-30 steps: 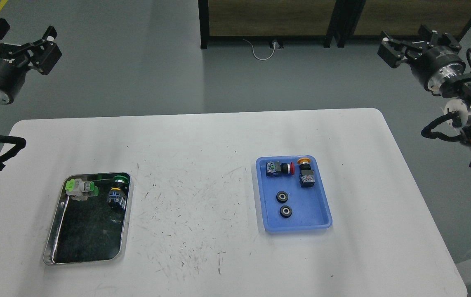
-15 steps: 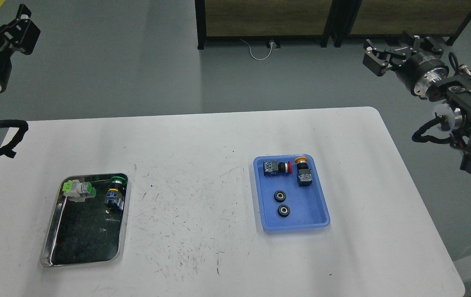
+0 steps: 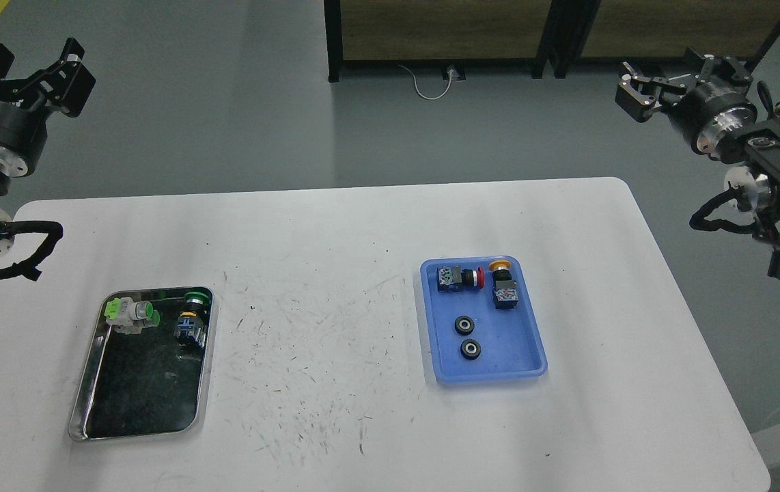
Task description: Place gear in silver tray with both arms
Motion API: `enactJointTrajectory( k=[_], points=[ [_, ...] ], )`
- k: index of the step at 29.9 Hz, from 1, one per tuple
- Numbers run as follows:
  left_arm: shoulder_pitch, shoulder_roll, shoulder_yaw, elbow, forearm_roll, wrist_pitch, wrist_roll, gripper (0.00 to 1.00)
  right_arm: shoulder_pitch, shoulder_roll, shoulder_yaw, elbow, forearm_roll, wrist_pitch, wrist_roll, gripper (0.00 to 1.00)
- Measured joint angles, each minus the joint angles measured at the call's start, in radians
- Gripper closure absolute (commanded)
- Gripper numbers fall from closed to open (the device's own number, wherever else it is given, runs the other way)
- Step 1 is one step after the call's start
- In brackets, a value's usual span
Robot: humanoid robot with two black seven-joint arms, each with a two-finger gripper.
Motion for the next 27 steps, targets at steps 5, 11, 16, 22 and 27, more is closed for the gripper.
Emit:
enactJointTrajectory(
  k=[5,11,16,22,27],
  points=[
    [-0.007,0.001,0.059,-0.009,0.078,-0.026,-0.017,0.01,-0.007,0.026,-0.021,0.045,-0.024,0.016,-0.009,0.0],
    [-0.009,-0.008,0.074,-0.028,0.133,-0.02,-0.016,0.01,0.004,0.048,-0.077,0.201,-0.051,0.018,-0.092,0.0],
    [-0.019,-0.011,0.111,-0.034,0.155,0.006,-0.011,0.01,0.0,0.049,-0.087,0.285,-0.074,0.021,-0.142,0.0],
    [-0.02,-0.008,0.139,-0.055,0.162,0.019,-0.016,0.01,0.005,0.006,-0.17,0.319,-0.085,0.042,-0.14,0.0],
    [-0.008,-0.017,0.144,-0.074,0.162,0.067,-0.016,0.01,-0.006,-0.085,-0.182,0.4,-0.09,0.208,-0.13,0.0]
  ],
)
